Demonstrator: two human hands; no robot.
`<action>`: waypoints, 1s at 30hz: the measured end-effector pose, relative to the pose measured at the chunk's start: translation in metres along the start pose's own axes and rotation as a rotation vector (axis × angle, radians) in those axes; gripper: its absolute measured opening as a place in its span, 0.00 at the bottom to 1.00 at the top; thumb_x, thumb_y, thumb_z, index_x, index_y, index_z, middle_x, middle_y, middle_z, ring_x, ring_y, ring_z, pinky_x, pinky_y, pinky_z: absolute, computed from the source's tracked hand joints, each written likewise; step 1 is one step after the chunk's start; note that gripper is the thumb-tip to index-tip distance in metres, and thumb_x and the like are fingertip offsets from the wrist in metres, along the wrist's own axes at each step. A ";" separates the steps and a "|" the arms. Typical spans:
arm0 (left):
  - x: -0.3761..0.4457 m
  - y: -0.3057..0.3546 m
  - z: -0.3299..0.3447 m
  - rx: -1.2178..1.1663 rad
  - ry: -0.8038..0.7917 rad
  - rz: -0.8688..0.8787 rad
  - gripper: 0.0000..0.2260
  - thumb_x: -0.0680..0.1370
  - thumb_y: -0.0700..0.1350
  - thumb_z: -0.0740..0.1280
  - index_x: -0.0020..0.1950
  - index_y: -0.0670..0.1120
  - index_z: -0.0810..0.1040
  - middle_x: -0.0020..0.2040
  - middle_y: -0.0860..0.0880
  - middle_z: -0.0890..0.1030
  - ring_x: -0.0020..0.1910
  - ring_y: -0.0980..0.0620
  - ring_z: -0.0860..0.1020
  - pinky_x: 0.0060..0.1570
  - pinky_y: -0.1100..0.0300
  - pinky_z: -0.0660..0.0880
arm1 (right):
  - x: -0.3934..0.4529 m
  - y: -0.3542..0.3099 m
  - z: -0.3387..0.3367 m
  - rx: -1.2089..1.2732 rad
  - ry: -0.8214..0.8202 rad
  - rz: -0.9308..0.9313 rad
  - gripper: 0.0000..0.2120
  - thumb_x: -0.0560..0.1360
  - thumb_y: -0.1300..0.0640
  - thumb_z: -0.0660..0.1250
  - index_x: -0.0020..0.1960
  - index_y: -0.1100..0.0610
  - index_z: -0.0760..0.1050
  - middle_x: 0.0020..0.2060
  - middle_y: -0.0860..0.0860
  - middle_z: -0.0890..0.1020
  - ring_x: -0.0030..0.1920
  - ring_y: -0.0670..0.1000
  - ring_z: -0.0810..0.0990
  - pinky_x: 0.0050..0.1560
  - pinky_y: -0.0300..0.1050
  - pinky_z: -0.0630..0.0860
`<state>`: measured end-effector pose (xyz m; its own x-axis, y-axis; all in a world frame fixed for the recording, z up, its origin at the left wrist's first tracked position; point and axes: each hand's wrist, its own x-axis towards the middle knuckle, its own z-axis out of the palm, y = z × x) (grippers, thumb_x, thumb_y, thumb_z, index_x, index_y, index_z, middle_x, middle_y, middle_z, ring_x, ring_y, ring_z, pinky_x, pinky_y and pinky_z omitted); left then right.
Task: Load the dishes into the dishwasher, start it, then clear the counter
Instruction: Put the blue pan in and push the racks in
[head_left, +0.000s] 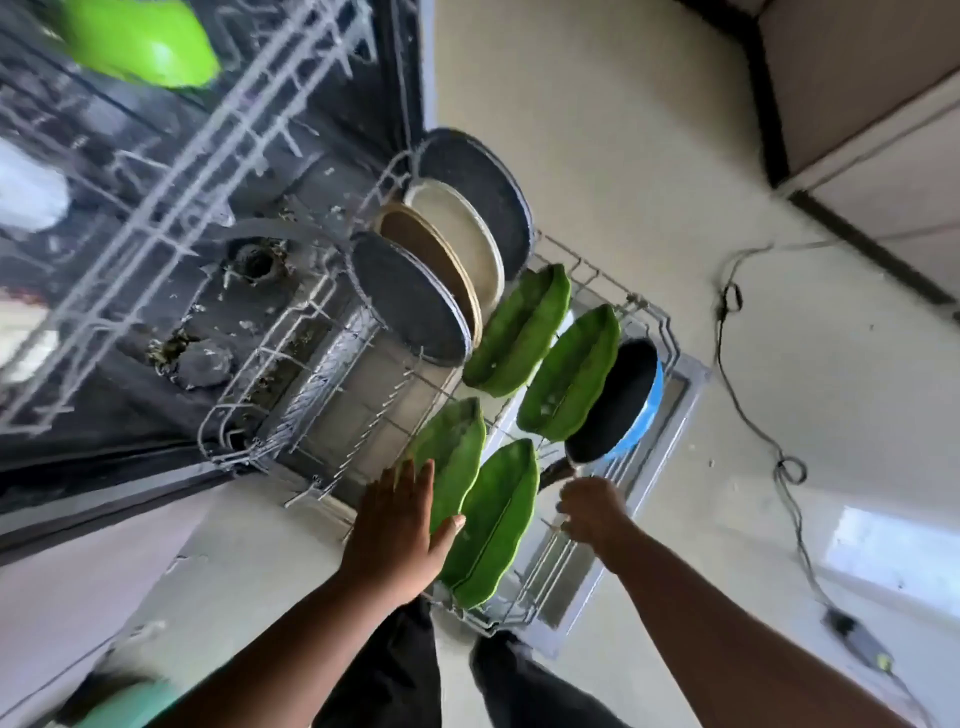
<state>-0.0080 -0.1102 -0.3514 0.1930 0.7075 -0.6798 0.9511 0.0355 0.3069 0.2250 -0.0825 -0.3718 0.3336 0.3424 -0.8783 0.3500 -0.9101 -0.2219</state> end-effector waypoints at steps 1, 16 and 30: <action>-0.008 -0.004 0.000 -0.032 0.021 -0.026 0.54 0.63 0.75 0.24 0.79 0.45 0.50 0.78 0.40 0.54 0.77 0.40 0.53 0.75 0.47 0.48 | -0.011 -0.001 -0.007 -0.034 0.091 -0.043 0.07 0.76 0.61 0.60 0.48 0.56 0.78 0.40 0.55 0.79 0.46 0.60 0.81 0.51 0.55 0.79; -0.021 0.085 0.107 -1.013 0.148 -0.715 0.20 0.73 0.42 0.74 0.62 0.38 0.76 0.57 0.39 0.80 0.54 0.41 0.80 0.52 0.58 0.76 | 0.092 -0.032 -0.115 0.369 0.192 -0.012 0.41 0.60 0.16 0.52 0.59 0.46 0.65 0.55 0.53 0.71 0.56 0.57 0.74 0.62 0.56 0.72; -0.018 0.170 0.171 -2.602 0.557 -1.030 0.15 0.74 0.61 0.65 0.45 0.49 0.75 0.42 0.44 0.75 0.42 0.45 0.78 0.49 0.50 0.73 | 0.141 -0.020 -0.138 0.701 -0.390 0.134 0.28 0.77 0.39 0.56 0.70 0.55 0.66 0.65 0.59 0.73 0.61 0.61 0.75 0.59 0.57 0.72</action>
<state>0.1916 -0.2373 -0.4005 -0.1577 0.0422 -0.9866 -0.9842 0.0747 0.1605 0.3857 0.0158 -0.4328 -0.0407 0.2318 -0.9719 -0.3442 -0.9164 -0.2042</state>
